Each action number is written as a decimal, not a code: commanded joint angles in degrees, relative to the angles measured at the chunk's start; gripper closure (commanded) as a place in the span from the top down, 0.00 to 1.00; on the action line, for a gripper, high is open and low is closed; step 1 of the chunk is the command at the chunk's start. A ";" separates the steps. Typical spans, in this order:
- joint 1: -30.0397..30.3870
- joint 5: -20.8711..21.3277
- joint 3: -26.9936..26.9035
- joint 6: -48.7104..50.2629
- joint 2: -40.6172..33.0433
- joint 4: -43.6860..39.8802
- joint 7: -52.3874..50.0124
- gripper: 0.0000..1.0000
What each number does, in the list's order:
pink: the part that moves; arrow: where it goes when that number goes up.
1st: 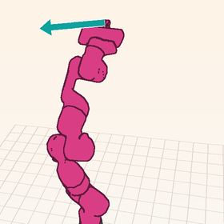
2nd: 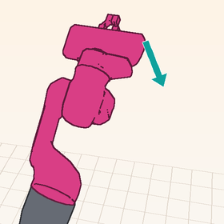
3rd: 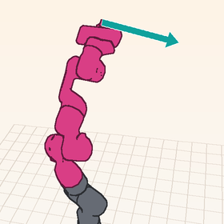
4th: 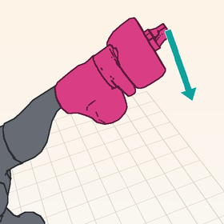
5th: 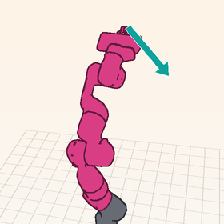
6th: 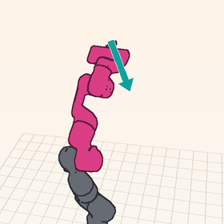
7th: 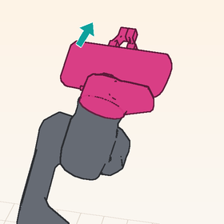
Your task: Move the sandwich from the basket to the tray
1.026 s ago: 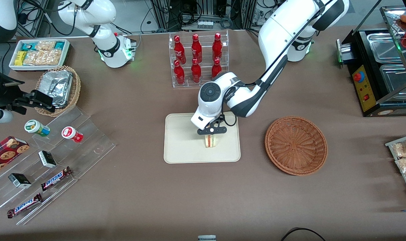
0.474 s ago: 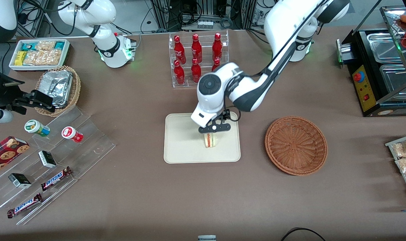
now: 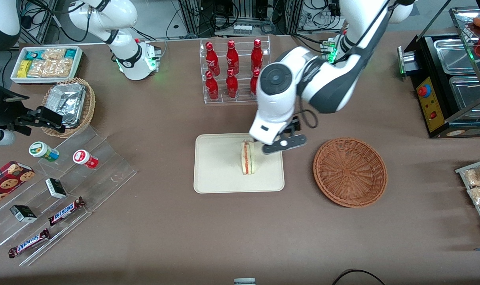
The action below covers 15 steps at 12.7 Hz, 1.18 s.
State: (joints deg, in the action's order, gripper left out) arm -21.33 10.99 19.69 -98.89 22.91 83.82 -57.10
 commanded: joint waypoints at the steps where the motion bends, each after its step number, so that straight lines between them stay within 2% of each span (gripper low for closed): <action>1: 4.17 -1.06 -0.09 4.39 -3.74 1.00 3.29 1.00; 6: 14.18 -2.54 -0.09 13.27 -9.27 1.26 19.28 1.00; 12: 23.87 -4.12 -0.44 18.29 -14.55 1.70 36.07 1.00; 15: 23.61 -6.67 -7.36 19.52 -17.01 2.05 44.94 1.00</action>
State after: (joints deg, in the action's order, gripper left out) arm 2.11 6.59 15.76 -79.99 9.05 83.90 -17.56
